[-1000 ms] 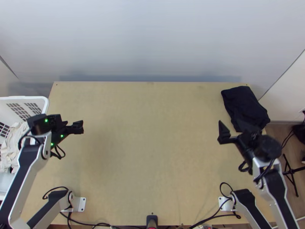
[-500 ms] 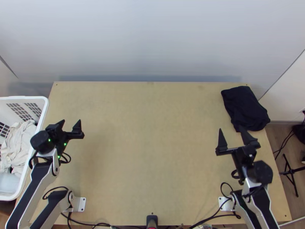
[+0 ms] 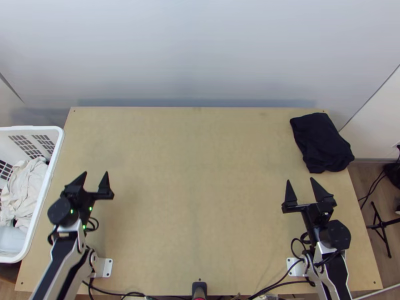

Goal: Fold the t-shirt

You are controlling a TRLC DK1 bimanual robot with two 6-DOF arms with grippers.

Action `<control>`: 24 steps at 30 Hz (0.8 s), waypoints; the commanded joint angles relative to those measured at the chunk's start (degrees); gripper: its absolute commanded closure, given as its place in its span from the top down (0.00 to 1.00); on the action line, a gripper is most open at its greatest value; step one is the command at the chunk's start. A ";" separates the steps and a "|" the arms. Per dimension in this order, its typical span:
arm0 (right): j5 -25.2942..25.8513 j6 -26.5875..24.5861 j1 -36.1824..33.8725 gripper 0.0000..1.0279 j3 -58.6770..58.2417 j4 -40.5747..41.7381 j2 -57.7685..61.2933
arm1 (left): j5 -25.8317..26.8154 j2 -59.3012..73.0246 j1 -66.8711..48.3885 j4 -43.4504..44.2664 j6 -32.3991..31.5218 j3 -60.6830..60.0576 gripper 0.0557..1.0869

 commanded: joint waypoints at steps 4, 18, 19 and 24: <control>-0.05 -1.67 -7.31 0.96 -0.49 -4.25 -1.45 | 0.11 -35.70 -1.88 -20.30 -0.28 -5.76 0.95; -0.14 -2.02 -18.12 0.96 -0.40 -4.34 -3.03 | -0.59 -36.14 -1.01 -23.28 1.74 -5.50 0.95; -0.14 -2.02 -18.12 0.96 -0.49 -4.34 -3.03 | -0.59 -36.14 -1.01 -23.28 1.74 -5.50 0.95; -0.14 -2.02 -18.12 0.96 -0.49 -4.34 -3.03 | -0.59 -36.14 -1.01 -23.28 1.74 -5.50 0.95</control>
